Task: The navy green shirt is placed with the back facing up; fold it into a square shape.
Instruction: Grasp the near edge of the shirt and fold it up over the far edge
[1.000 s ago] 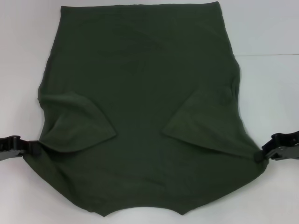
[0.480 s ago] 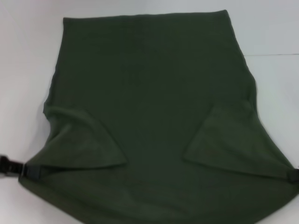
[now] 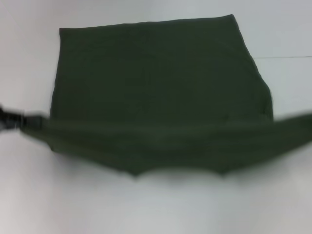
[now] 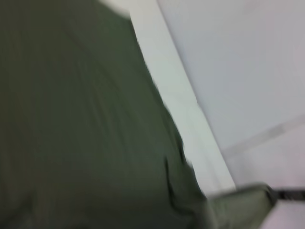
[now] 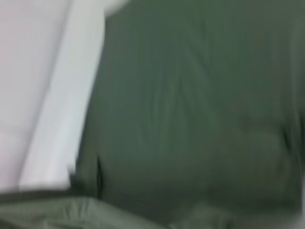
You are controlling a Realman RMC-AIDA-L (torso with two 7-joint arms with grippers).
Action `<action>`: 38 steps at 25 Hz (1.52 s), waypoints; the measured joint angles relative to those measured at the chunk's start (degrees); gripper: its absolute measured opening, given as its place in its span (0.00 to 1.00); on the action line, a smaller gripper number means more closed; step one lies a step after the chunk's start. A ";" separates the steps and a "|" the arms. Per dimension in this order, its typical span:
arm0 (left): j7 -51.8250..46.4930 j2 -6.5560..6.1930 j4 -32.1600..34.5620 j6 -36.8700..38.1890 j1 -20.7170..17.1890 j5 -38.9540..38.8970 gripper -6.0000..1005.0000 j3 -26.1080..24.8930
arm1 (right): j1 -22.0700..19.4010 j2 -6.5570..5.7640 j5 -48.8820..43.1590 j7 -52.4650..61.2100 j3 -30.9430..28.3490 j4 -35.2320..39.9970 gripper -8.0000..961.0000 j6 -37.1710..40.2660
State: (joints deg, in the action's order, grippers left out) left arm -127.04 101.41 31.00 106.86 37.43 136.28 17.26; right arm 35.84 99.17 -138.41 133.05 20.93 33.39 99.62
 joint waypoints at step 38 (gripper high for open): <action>15.38 12.56 -11.46 -64.83 9.50 -13.16 0.32 1.07 | 14.46 12.88 5.09 -6.27 9.56 -10.85 0.24 -60.36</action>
State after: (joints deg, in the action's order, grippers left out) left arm -111.67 113.97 19.54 42.03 46.93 123.11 18.32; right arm 50.31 112.04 -133.32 126.78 30.50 22.54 39.25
